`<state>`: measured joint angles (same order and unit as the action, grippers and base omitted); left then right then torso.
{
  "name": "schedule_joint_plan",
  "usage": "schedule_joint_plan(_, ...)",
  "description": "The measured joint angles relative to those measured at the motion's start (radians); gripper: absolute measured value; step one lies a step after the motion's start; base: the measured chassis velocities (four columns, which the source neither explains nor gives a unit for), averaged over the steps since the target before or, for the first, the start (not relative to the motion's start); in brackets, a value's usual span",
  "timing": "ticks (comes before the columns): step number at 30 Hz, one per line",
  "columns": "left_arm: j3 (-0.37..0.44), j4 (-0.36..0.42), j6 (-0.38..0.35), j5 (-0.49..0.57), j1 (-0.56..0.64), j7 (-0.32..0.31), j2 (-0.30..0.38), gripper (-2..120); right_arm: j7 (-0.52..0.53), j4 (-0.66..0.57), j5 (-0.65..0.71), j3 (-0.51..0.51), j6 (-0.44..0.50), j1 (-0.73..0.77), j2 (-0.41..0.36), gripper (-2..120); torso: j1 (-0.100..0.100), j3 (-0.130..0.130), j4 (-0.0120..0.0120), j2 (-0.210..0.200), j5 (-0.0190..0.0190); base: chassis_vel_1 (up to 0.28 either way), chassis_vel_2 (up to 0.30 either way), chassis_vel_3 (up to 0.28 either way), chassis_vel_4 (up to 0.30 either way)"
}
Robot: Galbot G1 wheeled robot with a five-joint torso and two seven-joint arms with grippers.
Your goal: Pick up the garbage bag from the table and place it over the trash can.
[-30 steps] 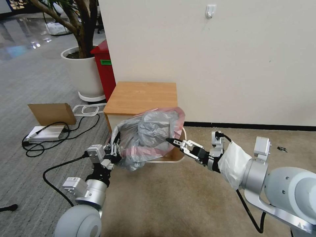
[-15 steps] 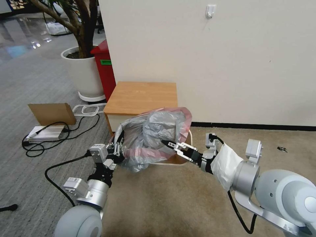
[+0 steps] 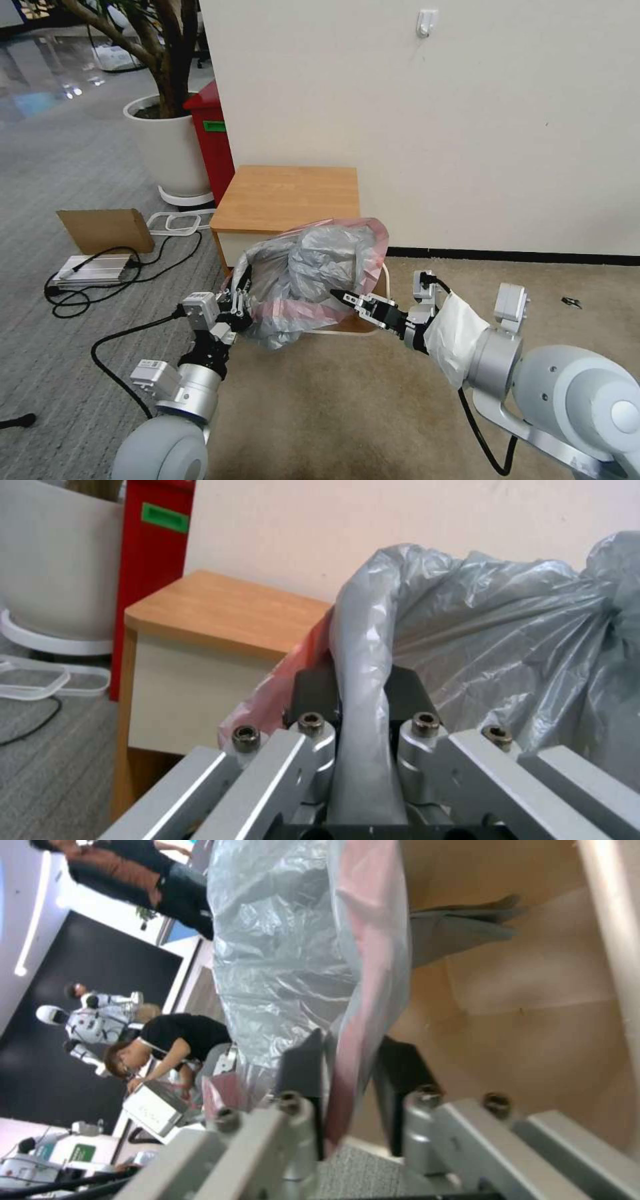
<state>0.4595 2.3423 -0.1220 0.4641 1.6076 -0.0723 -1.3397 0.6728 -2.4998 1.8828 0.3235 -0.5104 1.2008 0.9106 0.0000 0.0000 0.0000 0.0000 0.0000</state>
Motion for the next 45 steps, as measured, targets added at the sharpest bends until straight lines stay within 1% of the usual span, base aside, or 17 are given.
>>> schedule_joint_plan(1, 0.000, 0.000, 0.000, 0.000, 0.000, 0.000, 0.000, 7, 0.000, 0.000, 0.000, 0.000, 0.000, 0.000, 0.000, 13, 0.000, 0.000, 0.0000, 0.000, 0.0000, 0.000, 0.000, 0.000, 0.000)
schedule_joint_plan(2, 0.000, -0.001, -0.001, 0.002, 0.000, -0.003, -0.001, 7, -0.005, 0.000, -0.005, 0.000, -0.002, 0.000, -0.002, 10, 0.000, 0.000, 0.0000, 0.000, 0.0000, 0.000, 0.000, 0.000, 0.000)
schedule_joint_plan(3, 0.000, -0.003, -0.001, 0.005, 0.000, -0.007, -0.002, 7, -0.015, 0.000, -0.015, 0.000, -0.007, 0.000, -0.005, 3, 0.000, 0.000, 0.0000, 0.000, 0.0000, 0.000, 0.000, 0.000, 0.000)
schedule_joint_plan(4, 0.001, -0.004, -0.002, 0.009, 0.000, -0.011, -0.003, 7, -0.021, 0.000, -0.021, 0.001, -0.009, 0.000, -0.007, 0, 0.000, 0.000, 0.0000, 0.000, 0.0000, 0.000, 0.000, 0.000, 0.000)
schedule_joint_plan(11, 0.005, -0.019, -0.011, 0.042, -0.004, -0.033, -0.008, 7, -0.049, 0.000, -0.031, 0.029, -0.019, 0.003, -0.025, 0, 0.000, 0.000, 0.0000, 0.000, 0.0000, 0.000, 0.000, 0.000, 0.000)
schedule_joint_plan(13, 0.007, -0.024, -0.022, 0.068, -0.008, -0.049, -0.009, 7, -0.060, 0.000, -0.032, 0.051, -0.033, 0.011, -0.035, 0, 0.000, 0.000, 0.0000, 0.000, 0.0000, 0.000, 0.000, 0.000, 0.000)
schedule_joint_plan(21, 0.021, -0.036, -0.038, 0.132, -0.032, -0.079, -0.006, 7, -0.076, -0.001, -0.032, 0.099, -0.083, 0.040, -0.056, 0, 0.000, 0.000, 0.0000, 0.000, 0.0000, 0.000, 0.000, 0.000, 0.000)
schedule_joint_plan(24, 0.029, -0.034, -0.055, 0.192, -0.048, -0.104, -0.001, 7, -0.080, -0.001, -0.039, 0.124, -0.105, 0.050, -0.062, 0, 0.000, 0.000, 0.0000, 0.000, 0.0000, 0.000, 0.000, 0.000, 0.000)
schedule_joint_plan(25, 0.029, -0.034, -0.055, 0.192, -0.048, -0.104, -0.001, 7, -0.080, -0.001, -0.039, 0.124, -0.105, 0.050, -0.062, 0, 0.000, 0.000, 0.0000, 0.000, 0.0000, 0.000, 0.000, 0.000, 0.000)
schedule_joint_plan(28, 0.040, -0.025, -0.073, 0.260, -0.060, -0.132, -0.002, 7, -0.105, -0.001, -0.073, 0.142, -0.124, 0.076, -0.063, 0, 0.000, 0.000, -0.0001, 0.000, 0.0000, 0.000, 0.000, 0.000, 0.000)
schedule_joint_plan(29, 0.040, -0.025, -0.073, 0.260, -0.060, -0.132, -0.002, 7, -0.105, -0.001, -0.073, 0.142, -0.124, 0.076, -0.063, 0, 0.000, 0.000, -0.0001, 0.000, 0.0000, 0.000, 0.000, 0.000, 0.000)
schedule_joint_plan(32, 0.045, -0.015, -0.085, 0.312, -0.068, -0.149, -0.005, 7, -0.129, -0.001, -0.129, 0.141, -0.137, 0.104, -0.056, 0, 0.000, 0.000, 0.0000, 0.000, 0.0000, 0.000, 0.000, 0.000, 0.000)
schedule_joint_plan(34, 0.046, -0.012, -0.089, 0.322, -0.068, -0.151, -0.006, 7, -0.134, -0.001, -0.142, 0.140, -0.138, 0.111, -0.053, 0, 0.000, 0.000, -0.0001, 0.000, 0.0000, 0.000, 0.000, 0.000, 0.000)
schedule_joint_plan(37, 0.049, 0.005, -0.103, 0.367, -0.064, -0.155, -0.008, 7, -0.137, -0.001, -0.169, 0.146, -0.138, 0.134, -0.041, 0, 0.000, 0.000, 0.0000, 0.000, 0.0001, 0.000, 0.000, 0.000, 0.000)
schedule_joint_plan(45, 0.052, 0.024, -0.119, 0.399, -0.053, -0.153, -0.007, 7, -0.140, -0.001, -0.183, 0.194, -0.136, 0.158, -0.029, 0, 0.000, 0.000, 0.0000, 0.000, 0.0000, 0.000, 0.000, 0.000, 0.000)
